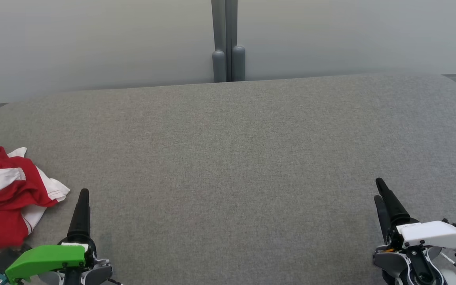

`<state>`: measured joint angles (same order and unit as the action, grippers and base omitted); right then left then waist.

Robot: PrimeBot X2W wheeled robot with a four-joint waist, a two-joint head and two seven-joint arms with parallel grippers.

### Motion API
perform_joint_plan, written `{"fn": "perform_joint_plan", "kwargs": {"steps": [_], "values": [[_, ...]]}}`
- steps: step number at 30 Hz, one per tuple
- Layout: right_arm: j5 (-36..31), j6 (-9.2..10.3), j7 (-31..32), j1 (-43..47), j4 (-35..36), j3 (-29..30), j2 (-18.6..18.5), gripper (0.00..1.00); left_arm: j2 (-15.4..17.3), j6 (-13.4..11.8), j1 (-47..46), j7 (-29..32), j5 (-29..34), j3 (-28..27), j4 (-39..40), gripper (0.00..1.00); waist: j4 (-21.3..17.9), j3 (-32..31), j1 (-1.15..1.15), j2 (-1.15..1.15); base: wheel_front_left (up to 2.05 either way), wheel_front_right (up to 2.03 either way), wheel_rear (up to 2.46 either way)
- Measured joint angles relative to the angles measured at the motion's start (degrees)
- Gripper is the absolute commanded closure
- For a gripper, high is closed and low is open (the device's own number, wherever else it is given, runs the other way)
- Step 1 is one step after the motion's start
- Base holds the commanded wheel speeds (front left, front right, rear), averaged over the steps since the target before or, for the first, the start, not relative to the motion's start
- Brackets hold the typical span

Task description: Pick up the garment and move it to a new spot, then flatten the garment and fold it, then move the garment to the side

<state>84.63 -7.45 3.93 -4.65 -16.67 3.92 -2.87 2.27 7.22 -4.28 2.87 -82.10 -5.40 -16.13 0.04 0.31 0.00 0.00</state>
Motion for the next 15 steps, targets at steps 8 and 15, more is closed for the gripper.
{"fn": "perform_joint_plan", "kwargs": {"steps": [8,15], "values": [[-8.11,0.00,-1.77,-0.41,0.00,-0.89,-0.03,0.00,0.05,0.00,-0.01,-1.71,9.17,0.55,-0.49,0.00,0.06,0.08,0.00,0.00,0.00,0.00,0.00],[-16.25,0.00,-3.54,-1.02,-0.10,-1.62,-0.14,0.00,0.25,-0.67,-0.02,-3.26,18.00,1.66,-1.24,0.00,0.11,0.23,0.00,0.00,0.00,0.00,0.00]]}}
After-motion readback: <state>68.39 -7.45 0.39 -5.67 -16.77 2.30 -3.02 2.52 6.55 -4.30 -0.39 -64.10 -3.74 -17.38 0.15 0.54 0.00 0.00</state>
